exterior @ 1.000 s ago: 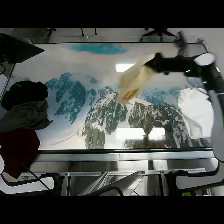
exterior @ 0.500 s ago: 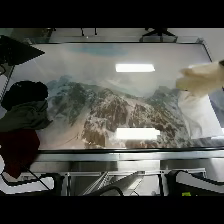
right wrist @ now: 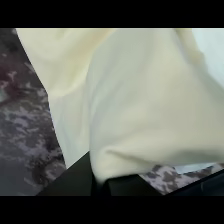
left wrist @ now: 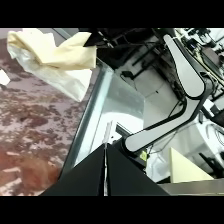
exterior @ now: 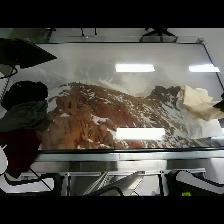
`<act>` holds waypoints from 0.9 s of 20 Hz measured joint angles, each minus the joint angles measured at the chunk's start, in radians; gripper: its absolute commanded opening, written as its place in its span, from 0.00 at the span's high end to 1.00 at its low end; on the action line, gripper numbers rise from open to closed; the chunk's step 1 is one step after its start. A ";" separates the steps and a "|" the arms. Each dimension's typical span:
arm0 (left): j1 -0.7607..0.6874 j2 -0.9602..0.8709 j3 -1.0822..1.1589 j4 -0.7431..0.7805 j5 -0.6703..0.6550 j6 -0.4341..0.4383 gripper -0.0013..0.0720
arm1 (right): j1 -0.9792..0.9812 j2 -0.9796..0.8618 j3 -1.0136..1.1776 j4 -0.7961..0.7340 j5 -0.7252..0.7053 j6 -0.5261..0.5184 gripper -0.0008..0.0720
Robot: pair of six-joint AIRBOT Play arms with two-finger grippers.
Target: Fold the shirts.
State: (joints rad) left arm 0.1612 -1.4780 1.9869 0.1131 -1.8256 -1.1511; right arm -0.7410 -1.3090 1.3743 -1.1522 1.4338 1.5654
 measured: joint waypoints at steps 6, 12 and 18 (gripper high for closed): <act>-0.080 -0.064 0.000 0.000 0.026 -0.003 0.96 | 0.000 -0.023 0.019 0.431 -0.279 -0.191 0.97; -0.059 -0.104 0.000 -0.002 0.077 -0.003 0.96 | 0.015 -0.168 0.280 0.634 -0.369 -0.338 0.97; -0.051 -0.114 0.000 0.000 0.100 -0.002 0.96 | -0.017 -0.247 0.361 0.537 -0.120 -0.410 0.97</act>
State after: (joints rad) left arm 0.1104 -1.5925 1.9869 0.1127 -1.7252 -1.1534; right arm -0.7578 -1.5562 1.7351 -0.6151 1.3136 1.1553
